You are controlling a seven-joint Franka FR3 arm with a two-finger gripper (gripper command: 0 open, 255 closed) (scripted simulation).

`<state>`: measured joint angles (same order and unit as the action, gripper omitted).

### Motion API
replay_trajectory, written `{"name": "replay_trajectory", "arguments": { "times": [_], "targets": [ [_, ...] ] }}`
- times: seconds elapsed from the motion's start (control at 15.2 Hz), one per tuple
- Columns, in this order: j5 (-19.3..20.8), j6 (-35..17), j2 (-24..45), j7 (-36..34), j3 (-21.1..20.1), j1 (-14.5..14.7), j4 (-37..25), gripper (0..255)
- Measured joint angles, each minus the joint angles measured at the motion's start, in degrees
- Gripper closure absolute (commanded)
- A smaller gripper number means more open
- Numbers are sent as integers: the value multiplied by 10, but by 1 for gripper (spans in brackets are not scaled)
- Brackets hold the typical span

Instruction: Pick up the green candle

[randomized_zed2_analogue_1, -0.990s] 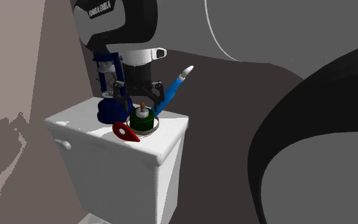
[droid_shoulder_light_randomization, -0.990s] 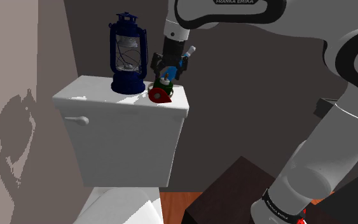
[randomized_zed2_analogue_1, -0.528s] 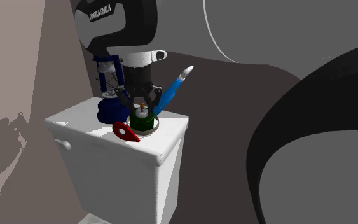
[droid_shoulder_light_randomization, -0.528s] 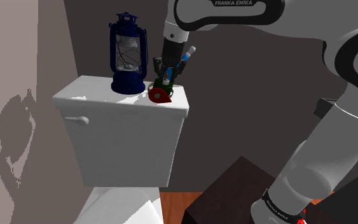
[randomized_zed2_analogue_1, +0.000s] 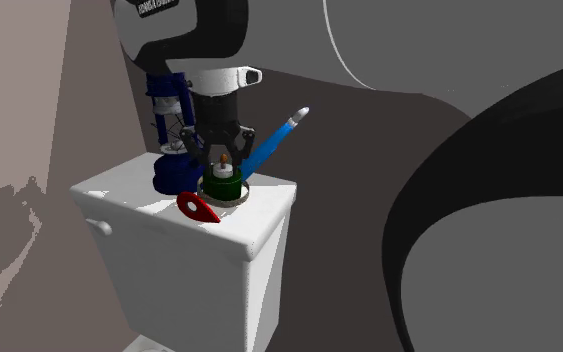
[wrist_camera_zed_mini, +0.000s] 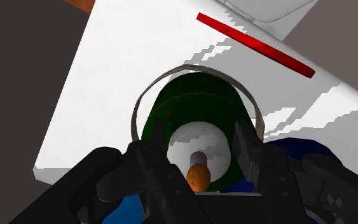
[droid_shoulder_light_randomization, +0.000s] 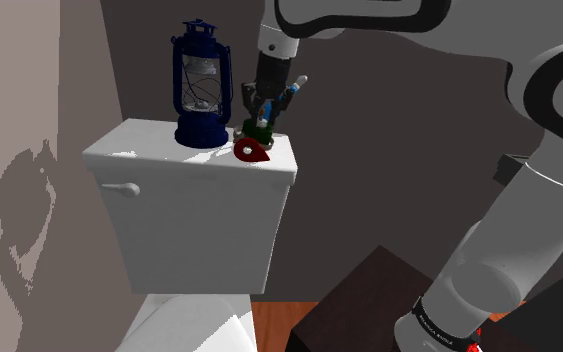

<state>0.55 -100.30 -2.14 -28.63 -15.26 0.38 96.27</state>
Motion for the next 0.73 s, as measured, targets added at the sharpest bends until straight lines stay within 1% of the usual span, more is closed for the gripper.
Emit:
{"name": "replay_trajectory", "arguments": {
  "times": [0.73],
  "targets": [
    [7, 90, 24, -5, -4, 3, -113, 255]
  ]
}}
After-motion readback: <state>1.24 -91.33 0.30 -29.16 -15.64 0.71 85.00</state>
